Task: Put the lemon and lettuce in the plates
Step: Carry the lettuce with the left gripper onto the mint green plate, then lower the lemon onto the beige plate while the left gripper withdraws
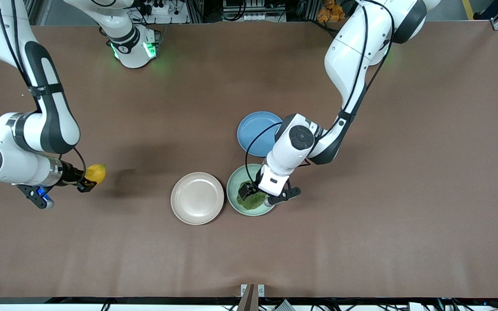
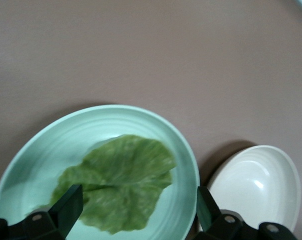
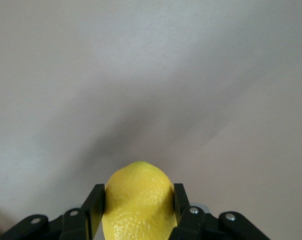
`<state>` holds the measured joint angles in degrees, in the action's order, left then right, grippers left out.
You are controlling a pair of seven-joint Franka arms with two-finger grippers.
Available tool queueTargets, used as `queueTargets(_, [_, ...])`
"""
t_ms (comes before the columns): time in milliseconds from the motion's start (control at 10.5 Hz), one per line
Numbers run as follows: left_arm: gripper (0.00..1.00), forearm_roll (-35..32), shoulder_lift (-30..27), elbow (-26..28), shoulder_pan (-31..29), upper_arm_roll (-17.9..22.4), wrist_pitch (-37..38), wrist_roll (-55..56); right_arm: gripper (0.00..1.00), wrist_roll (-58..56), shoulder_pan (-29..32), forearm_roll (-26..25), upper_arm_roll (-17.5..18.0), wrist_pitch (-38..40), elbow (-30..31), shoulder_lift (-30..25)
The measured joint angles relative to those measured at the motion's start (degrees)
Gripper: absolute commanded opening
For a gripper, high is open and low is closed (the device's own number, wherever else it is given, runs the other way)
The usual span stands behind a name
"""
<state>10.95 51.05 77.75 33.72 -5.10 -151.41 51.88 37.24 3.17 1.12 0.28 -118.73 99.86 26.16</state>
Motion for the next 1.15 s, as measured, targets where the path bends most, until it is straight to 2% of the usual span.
queueTargets(382, [1.0, 0.0, -1.98, -1.19, -0.19, 2.4, 11.31, -1.95, 0.0, 9.35, -6.67, 0.01, 0.16, 0.44, -2.35, -0.03])
queueTargets(955, [1.0, -0.25, -6.78, -1.27, -5.03, 4.63, 28.06, -17.42, 0.0, 25.11, -15.1, 2.13, 0.29, -4.55, -3.03, 1.09])
queueTargets(1145, [1.0, -3.37, -8.34, -1.25, -6.41, 4.65, 33.17, -21.08, 0.0, 30.23, -18.11, 2.23, 0.29, -7.38, -3.53, 2.49])
